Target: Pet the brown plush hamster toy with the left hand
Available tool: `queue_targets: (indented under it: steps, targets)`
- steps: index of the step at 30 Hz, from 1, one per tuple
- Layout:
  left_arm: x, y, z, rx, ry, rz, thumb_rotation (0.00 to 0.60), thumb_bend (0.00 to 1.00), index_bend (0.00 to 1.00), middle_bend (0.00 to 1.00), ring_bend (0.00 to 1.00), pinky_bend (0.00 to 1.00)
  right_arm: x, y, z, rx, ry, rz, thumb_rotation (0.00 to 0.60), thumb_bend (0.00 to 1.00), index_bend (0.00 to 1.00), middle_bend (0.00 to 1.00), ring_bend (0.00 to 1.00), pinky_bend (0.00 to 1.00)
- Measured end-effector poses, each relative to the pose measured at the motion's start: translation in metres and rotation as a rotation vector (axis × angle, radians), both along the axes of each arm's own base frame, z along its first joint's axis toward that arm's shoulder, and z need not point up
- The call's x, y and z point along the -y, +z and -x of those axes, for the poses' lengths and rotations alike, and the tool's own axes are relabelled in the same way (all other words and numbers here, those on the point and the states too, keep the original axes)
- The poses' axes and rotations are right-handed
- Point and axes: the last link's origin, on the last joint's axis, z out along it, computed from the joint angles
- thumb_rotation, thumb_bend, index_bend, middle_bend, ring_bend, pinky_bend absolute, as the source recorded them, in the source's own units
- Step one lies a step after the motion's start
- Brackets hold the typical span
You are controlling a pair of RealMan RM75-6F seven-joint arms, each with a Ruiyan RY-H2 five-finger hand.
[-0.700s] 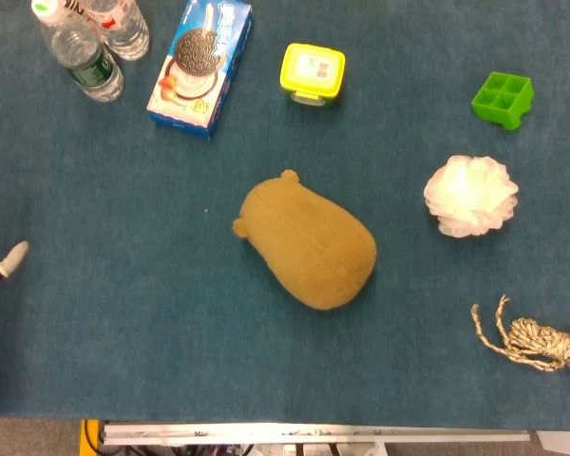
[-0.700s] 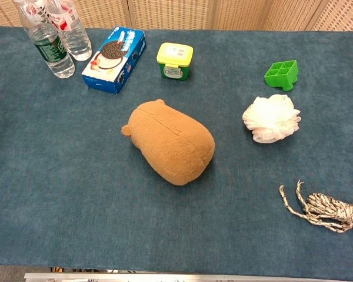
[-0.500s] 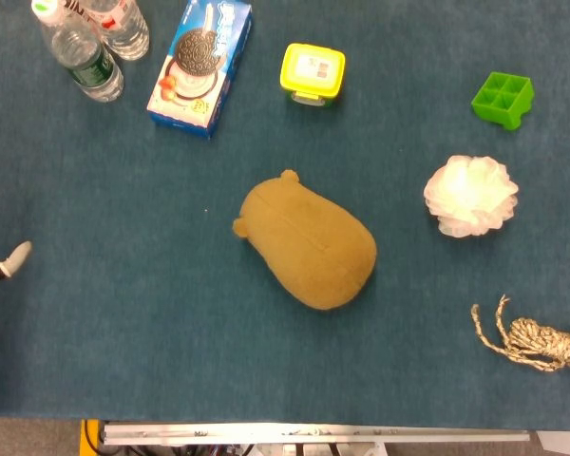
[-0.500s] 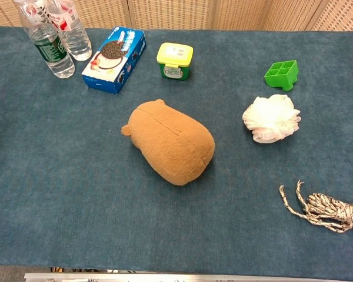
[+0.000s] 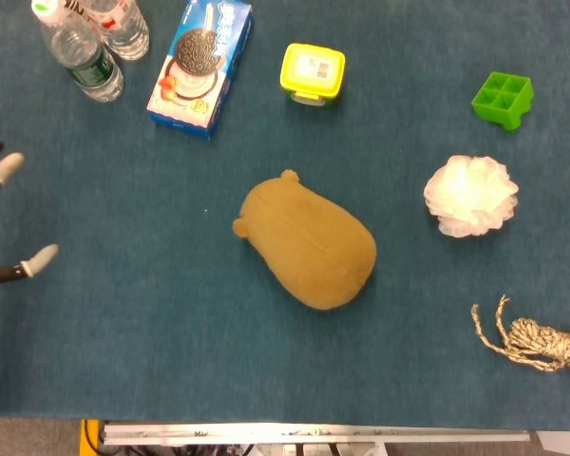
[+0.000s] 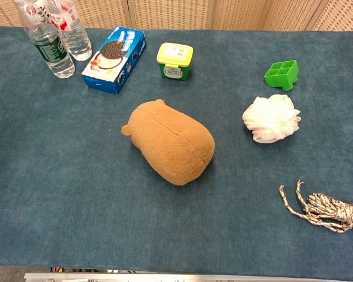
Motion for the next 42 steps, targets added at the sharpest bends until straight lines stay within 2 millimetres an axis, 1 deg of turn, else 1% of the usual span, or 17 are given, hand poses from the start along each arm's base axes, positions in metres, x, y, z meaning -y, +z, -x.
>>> queue_targets:
  steps: [4,12,13,17,22,26,35,42]
  targets:
    - [-0.01,-0.005,-0.009,0.017,-0.081,0.051,0.298,0.13,0.11,0.07,0.03,0.0,0.005,0.004,-0.005,0.017,-0.003,0.002,0.6,0.0,0.32,0.29,0.18,0.18]
    - [-0.033,-0.027,-0.034,0.043,-0.234,0.211,0.295,0.13,0.11,0.07,0.03,0.0,0.012,0.01,-0.014,0.034,-0.002,0.015,0.6,0.0,0.32,0.29,0.18,0.18]
    - [-0.035,-0.03,-0.037,0.048,-0.252,0.228,0.29,0.14,0.1,0.07,0.03,0.0,0.012,0.011,-0.015,0.035,-0.001,0.016,0.6,0.0,0.32,0.29,0.18,0.18]
    - [-0.043,-0.046,-0.054,0.073,-0.326,0.313,0.244,0.23,0.09,0.05,0.03,0.0,0.015,0.012,-0.019,0.028,-0.003,0.018,0.6,0.0,0.32,0.29,0.18,0.18]
    - [-0.051,-0.066,-0.073,0.086,-0.402,0.393,0.231,0.24,0.09,0.04,0.03,0.0,0.015,0.011,-0.019,0.025,-0.013,0.015,0.6,0.0,0.32,0.29,0.18,0.18]
    - [-0.054,-0.082,-0.087,0.101,-0.464,0.429,0.213,0.23,0.09,0.04,0.03,0.0,0.014,0.01,-0.018,0.025,-0.025,0.015,0.6,0.0,0.32,0.29,0.18,0.18]
    - [-0.055,-0.114,-0.114,0.12,-0.598,0.444,0.211,0.23,0.09,0.03,0.03,0.0,0.01,0.011,-0.013,0.024,-0.05,0.022,0.6,0.0,0.32,0.29,0.18,0.18]
    - [-0.051,-0.135,-0.129,0.12,-0.7,0.454,0.22,0.23,0.09,0.03,0.03,0.0,0.01,0.01,-0.011,0.025,-0.067,0.017,0.6,0.0,0.32,0.29,0.18,0.18]
